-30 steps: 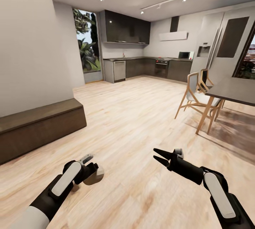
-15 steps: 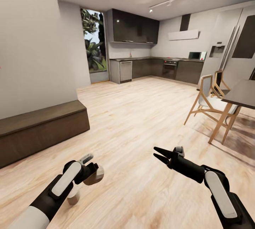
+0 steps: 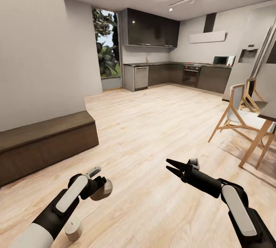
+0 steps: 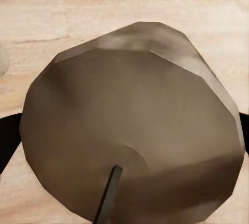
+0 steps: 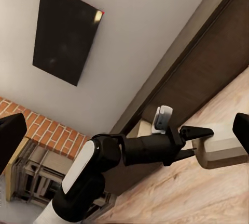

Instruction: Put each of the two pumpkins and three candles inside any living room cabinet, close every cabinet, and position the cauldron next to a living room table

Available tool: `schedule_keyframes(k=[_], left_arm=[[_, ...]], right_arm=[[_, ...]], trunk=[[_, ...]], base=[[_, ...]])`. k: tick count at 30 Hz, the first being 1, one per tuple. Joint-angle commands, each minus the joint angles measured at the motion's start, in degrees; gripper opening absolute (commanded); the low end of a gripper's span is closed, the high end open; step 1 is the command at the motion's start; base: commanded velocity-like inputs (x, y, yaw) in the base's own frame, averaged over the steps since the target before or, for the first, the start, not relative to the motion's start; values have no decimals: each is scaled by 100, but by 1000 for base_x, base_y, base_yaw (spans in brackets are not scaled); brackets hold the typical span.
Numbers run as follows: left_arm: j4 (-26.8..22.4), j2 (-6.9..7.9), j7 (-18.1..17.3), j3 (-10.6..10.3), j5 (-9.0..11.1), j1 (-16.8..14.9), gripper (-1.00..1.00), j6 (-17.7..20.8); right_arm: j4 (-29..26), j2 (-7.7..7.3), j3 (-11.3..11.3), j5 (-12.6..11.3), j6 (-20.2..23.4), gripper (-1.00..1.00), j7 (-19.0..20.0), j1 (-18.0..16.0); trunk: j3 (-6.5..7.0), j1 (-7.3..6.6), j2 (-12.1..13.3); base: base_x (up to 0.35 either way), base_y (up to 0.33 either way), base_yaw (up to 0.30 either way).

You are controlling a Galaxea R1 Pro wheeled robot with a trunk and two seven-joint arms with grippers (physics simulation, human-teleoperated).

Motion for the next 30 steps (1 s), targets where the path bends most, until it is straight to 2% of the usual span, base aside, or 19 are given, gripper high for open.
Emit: schedule_keyframes(k=[1, 15, 22, 30], left_arm=[[-5, 4, 25, -15, 17, -7, -100, 12], [14, 4, 21, -14, 17, -7, -100, 12], [18, 4, 21, -7, 17, -7, -100, 12], [14, 9, 22, -7, 17, -7, -100, 12]], right_arm=[[-2, -1, -7, 16, 28, 100, 19, -3], [63, 3, 4, 41, 30, 100, -6, -1], [77, -1, 5, 43, 28, 100, -22, -2], [48, -9, 22, 43, 30, 100, -319, -3]], trunk=[[-6, 2, -3], [-21, 2, -3], [-41, 2, -3], [-67, 2, -3]], base=[[342, -2, 263], [320, 0, 273], [120, 0, 275], [11, 0, 272]])
